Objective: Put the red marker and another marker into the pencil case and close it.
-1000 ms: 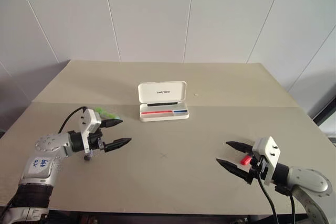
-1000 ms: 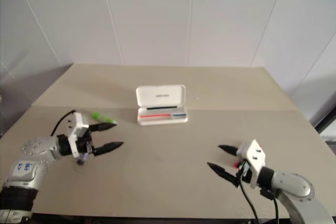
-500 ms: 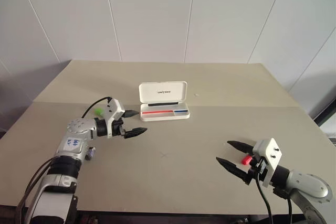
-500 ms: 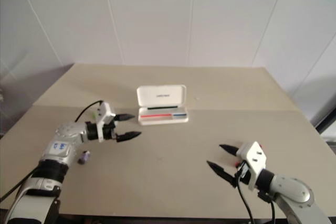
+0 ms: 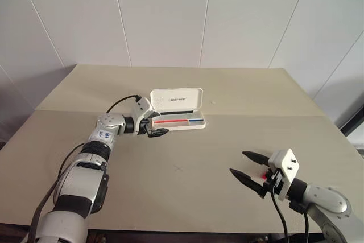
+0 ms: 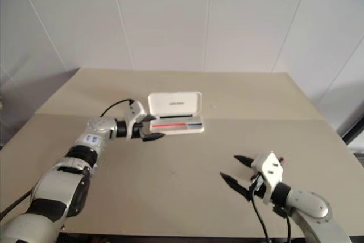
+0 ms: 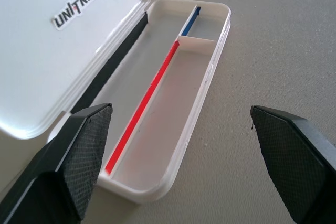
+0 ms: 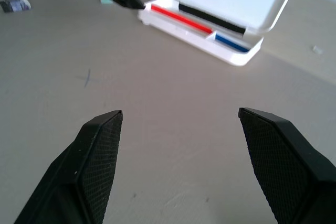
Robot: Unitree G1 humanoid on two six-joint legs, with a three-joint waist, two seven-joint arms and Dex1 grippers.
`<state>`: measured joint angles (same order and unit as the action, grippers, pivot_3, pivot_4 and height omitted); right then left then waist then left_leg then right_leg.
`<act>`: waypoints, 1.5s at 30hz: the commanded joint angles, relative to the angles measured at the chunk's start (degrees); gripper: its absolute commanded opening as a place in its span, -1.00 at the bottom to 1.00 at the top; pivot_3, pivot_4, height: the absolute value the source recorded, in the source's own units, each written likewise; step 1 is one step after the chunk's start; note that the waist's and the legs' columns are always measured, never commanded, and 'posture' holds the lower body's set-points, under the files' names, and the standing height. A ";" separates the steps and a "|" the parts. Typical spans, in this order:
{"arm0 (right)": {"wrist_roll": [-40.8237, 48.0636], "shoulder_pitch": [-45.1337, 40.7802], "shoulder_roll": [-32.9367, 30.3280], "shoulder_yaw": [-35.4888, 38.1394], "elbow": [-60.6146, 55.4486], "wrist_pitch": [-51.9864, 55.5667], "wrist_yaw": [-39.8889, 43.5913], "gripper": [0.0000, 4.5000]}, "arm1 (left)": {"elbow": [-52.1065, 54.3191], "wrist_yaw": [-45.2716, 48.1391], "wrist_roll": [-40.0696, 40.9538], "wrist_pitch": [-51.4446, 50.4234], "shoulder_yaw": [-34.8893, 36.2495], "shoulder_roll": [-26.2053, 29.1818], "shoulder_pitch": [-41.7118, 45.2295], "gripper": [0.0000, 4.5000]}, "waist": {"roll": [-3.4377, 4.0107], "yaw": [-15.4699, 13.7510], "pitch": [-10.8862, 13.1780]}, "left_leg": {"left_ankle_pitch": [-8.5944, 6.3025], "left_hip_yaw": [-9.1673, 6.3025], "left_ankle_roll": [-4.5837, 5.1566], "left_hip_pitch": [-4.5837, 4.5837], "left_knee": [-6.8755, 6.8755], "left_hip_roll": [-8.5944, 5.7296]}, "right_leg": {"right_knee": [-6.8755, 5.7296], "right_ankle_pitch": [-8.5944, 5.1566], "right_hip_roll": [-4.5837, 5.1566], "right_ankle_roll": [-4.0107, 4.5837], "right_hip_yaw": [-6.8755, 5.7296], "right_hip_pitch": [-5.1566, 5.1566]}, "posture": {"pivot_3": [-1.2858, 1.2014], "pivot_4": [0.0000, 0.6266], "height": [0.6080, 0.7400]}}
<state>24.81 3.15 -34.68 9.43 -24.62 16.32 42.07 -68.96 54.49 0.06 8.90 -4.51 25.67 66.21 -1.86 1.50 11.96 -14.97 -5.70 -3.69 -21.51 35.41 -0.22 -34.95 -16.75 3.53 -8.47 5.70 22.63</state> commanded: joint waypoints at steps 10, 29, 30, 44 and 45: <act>0.23 -0.62 0.26 0.83 -1.84 -0.80 -1.04 1.00 | -5.98 -2.26 -5.54 -0.45 -0.25 -2.12 4.34 0.99 | -0.03 0.01 0.02 | 0.01 -0.01 -0.01 -0.03 0.14 -0.01 | -0.13 0.01 -0.01 -0.02 0.00 0.03 | 0.03 -0.52 1.00; 0.02 -3.22 0.17 -0.44 0.42 -0.85 0.30 1.00 | -8.44 -9.84 -13.13 -8.72 -2.24 -3.72 5.50 0.30 | -0.03 0.26 0.02 | 0.00 -0.01 -0.01 0.01 0.43 -0.01 | -0.47 0.01 -0.04 -0.04 0.03 0.03 | 0.03 -0.52 1.00; 0.02 -3.27 0.13 -0.42 0.48 -0.87 0.39 1.00 | -8.38 -9.87 -13.15 -8.58 -2.18 -3.77 5.55 0.17 | -0.03 0.26 0.02 | 0.01 -0.01 -0.01 0.02 0.44 -0.01 | -0.48 0.01 -0.04 -0.04 0.02 0.02 | 0.03 -0.52 1.00; -0.17 -5.61 -0.19 -1.09 2.25 -0.74 1.83 1.00 | -6.94 -6.19 -13.20 -4.27 -1.77 -2.86 7.76 -0.98 | -0.03 0.10 0.02 | -0.01 -0.02 -0.02 -0.03 0.47 -0.03 | -0.45 0.01 -0.02 -0.05 0.02 0.02 | 0.03 -0.52 1.00; -0.18 -5.67 -0.21 -1.10 2.32 -0.74 1.92 1.00 | -6.65 -5.27 -13.02 -3.65 -1.66 -2.69 7.82 -0.98 | -0.04 0.09 0.02 | -0.01 -0.02 -0.02 -0.03 0.46 -0.03 | -0.44 0.01 -0.02 -0.05 0.02 0.03 | 0.03 -0.52 1.00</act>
<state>24.06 -1.88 -34.62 7.83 -21.98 16.32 43.60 -77.00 47.36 -13.26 3.67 -6.37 22.45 72.09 -1.89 1.60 11.98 -14.98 -5.72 -3.71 -21.53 35.86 -0.25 -35.39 -16.75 3.51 -8.52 5.72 22.66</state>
